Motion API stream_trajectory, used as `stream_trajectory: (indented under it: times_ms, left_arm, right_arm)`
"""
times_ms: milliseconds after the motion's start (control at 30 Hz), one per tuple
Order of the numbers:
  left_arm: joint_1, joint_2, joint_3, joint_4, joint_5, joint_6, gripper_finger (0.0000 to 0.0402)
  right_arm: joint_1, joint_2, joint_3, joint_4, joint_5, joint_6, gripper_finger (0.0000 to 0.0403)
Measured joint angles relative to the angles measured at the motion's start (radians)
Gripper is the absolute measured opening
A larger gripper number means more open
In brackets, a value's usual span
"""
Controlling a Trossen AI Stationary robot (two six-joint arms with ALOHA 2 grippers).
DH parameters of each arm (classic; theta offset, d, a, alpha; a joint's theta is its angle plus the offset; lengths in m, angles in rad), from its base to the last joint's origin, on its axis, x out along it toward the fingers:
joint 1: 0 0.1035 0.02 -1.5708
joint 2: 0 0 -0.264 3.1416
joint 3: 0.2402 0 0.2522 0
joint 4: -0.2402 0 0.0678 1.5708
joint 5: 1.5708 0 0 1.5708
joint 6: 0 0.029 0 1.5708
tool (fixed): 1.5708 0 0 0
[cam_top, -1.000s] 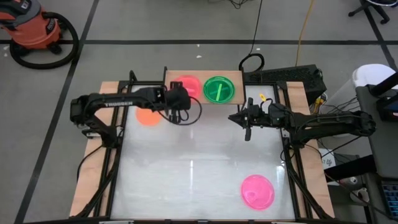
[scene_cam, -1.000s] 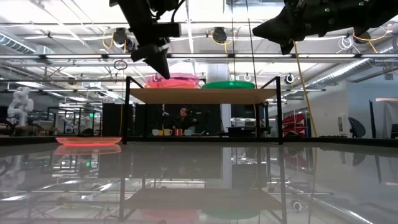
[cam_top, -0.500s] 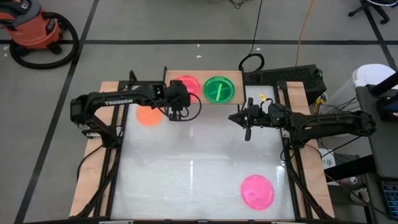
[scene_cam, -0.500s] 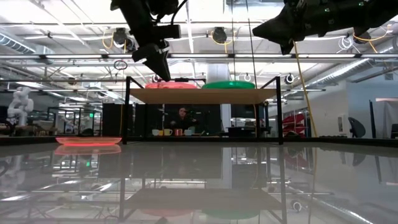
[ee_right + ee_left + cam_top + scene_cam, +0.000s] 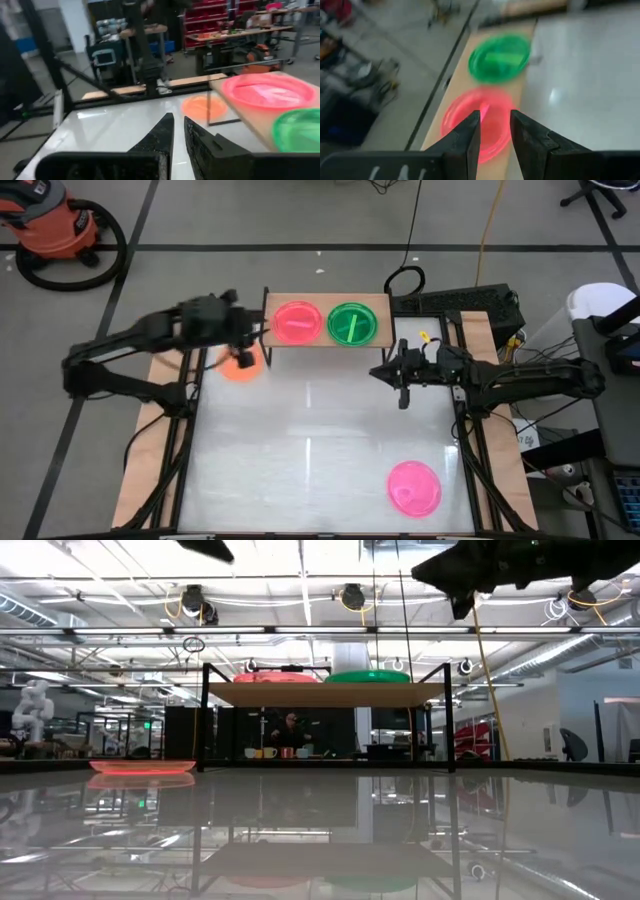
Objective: Place and stack plates onto a shelf
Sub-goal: Stack the pink transparent plate on the pink transparent plate on the shelf
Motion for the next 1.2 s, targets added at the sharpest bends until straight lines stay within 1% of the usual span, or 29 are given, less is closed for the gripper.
stream_trajectory:
  times_ms: [67, 133, 300, 367, 433, 533, 633, 700, 767, 833, 967, 1067, 1200]
  left_arm:
    - [-0.020, -0.074, -0.038, 0.066, 0.036, -0.023, 0.0113]
    - [-0.046, -0.145, -0.101, 0.177, 0.055, -0.031, 0.0113]
    - [-0.111, -0.280, -0.325, 0.453, 0.077, -0.071, 0.0113]
    - [-0.137, -0.312, -0.421, 0.552, 0.097, -0.087, 0.0113]
    - [-0.168, -0.329, -0.515, 0.649, 0.118, -0.108, 0.0113]
    - [-0.220, -0.332, -0.651, 0.823, 0.129, -0.134, 0.0113]
    - [-0.267, -0.318, -0.775, 1.029, 0.129, -0.141, 0.0113]
    - [-0.291, -0.309, -0.845, 1.148, 0.130, -0.134, 0.0113]
    - [-0.305, -0.303, -0.896, 1.249, 0.129, -0.133, 0.0113]
    - [-0.313, -0.304, -0.930, 1.310, 0.129, -0.134, 0.0113]
    - [-0.314, -0.303, -0.960, 1.332, 0.128, -0.146, 0.0113]
    - [-0.313, -0.303, -0.965, 1.321, 0.126, -0.159, 0.0113]
    - [-0.314, -0.303, -0.965, 1.316, 0.126, -0.160, 0.0113]
  right_arm:
    - [0.025, 0.018, 0.026, -0.040, 0.000, -0.029, 0.0032]
    - [0.040, 0.044, 0.071, -0.108, 0.000, -0.052, 0.0032]
    - [0.065, 0.122, 0.246, -0.359, 0.003, -0.052, 0.0032]
    - [0.076, 0.156, 0.308, -0.492, -0.001, -0.033, 0.0032]
    - [0.091, 0.190, 0.342, -0.610, -0.023, -0.006, 0.0032]
    - [0.116, 0.248, 0.322, -0.716, -0.100, 0.077, 0.0032]
    - [0.151, 0.310, 0.257, -0.724, -0.237, 0.139, 0.0032]
    - [0.187, 0.344, 0.209, -0.686, -0.307, 0.145, 0.0032]
    - [0.231, 0.373, 0.169, -0.648, -0.314, 0.151, 0.0032]
    - [0.270, 0.393, 0.141, -0.644, -0.311, 0.153, 0.0032]
    - [0.324, 0.427, 0.092, -0.640, -0.308, 0.147, 0.0032]
    - [0.356, 0.449, 0.066, -0.613, -0.312, 0.207, 0.0037]
    - [0.395, 0.456, 0.054, -0.599, -0.313, 0.281, 0.0066]
